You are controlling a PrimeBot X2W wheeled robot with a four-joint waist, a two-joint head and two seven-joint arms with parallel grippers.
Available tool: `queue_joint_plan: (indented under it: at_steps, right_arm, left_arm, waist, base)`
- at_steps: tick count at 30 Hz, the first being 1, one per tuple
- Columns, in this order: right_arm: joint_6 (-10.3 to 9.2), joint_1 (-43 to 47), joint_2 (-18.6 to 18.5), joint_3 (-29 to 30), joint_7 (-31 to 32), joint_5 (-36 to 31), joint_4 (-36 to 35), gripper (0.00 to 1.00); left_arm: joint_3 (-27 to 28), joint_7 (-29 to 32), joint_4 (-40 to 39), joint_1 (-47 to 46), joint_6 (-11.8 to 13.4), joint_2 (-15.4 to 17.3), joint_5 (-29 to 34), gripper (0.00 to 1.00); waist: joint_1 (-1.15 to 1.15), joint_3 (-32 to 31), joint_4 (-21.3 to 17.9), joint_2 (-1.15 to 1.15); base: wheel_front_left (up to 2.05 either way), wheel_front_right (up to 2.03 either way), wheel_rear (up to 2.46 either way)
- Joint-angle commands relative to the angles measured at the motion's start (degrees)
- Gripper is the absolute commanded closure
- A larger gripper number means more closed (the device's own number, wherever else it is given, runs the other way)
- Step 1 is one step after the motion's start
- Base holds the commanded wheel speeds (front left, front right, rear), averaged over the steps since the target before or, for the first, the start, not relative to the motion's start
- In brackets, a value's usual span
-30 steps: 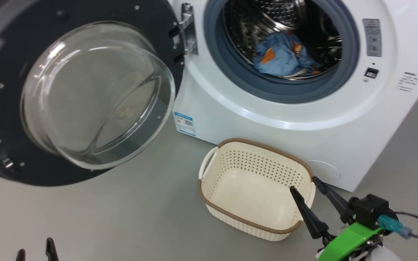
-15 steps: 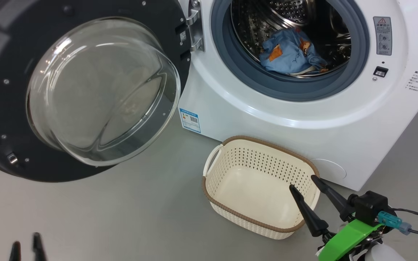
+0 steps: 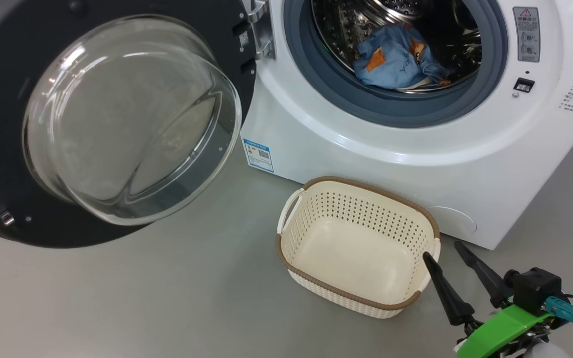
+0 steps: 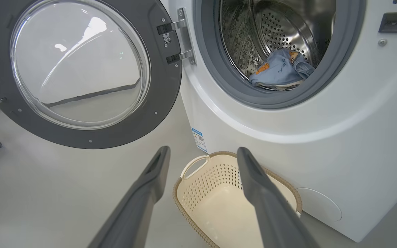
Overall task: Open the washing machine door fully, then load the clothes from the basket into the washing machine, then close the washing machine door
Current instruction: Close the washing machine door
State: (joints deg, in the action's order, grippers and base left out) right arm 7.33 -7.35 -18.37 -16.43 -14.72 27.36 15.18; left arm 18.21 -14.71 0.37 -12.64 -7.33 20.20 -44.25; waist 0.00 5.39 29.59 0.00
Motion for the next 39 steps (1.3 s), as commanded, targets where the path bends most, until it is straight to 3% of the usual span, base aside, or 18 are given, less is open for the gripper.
queue_joint_plan:
  at_steps: [1, 2, 8, 15, 20, 27, 39]
  right_arm:
    - [0.16, 0.7, -0.7, -0.3, -0.3, -0.8, -1.7, 0.0]
    - [0.16, 0.7, -0.7, -0.3, -0.3, -0.8, -1.7, 0.0]
    - [0.16, 1.1, -1.0, 0.5, -0.3, -1.6, -2.7, 0.0]
    - [0.16, -0.3, -2.2, 0.0, -0.3, -1.8, -3.2, 0.0]
    - [0.16, -1.1, -3.0, -0.4, -0.3, -1.9, -3.5, 0.0]
    - [0.16, -1.9, -3.9, -0.6, -0.3, -1.9, -3.8, 0.0]
    - [0.16, -2.0, -3.8, -0.4, -0.3, -2.0, -3.9, 0.0]
  left_arm:
    - [1.7, -0.3, 1.1, -5.0, -0.1, 5.6, -3.1, 1.0]
    - [1.7, -0.3, 1.1, -5.0, -0.1, 5.6, -3.1, 1.0]
    - [-0.1, 1.0, 15.1, -15.6, -0.1, 14.6, -17.8, 1.0]
    - [-2.9, 11.4, 31.2, -24.9, -0.1, 20.7, -30.5, 1.0]
    - [-4.1, 23.1, 38.7, -28.5, -0.1, 22.5, -37.8, 1.0]
    - [-6.3, 33.1, 44.3, -31.4, -0.1, 24.2, -41.0, 1.0]
    - [-8.6, 40.2, 48.4, -34.0, -0.2, 23.9, -42.1, 1.0]
  waist:
    - [0.0, 0.3, -0.2, 0.0]
    - [0.0, 0.3, -0.2, 0.0]
    - [0.0, 2.4, -1.4, 0.0]
    - [0.0, 5.5, -3.1, 0.0]
    - [0.0, 7.5, -4.1, 0.0]
    - [0.0, 9.5, -5.2, 0.0]
    - [0.0, 9.8, -5.9, 0.0]
  base:
    - [0.0, 0.0, 0.0]
    - [0.0, 0.0, 0.0]
    - [0.0, 0.0, 0.0]
    - [0.0, 0.0, 0.0]
    - [0.0, 0.0, 0.0]
    - [0.0, 0.0, 0.0]
    - [0.0, 0.0, 0.0]
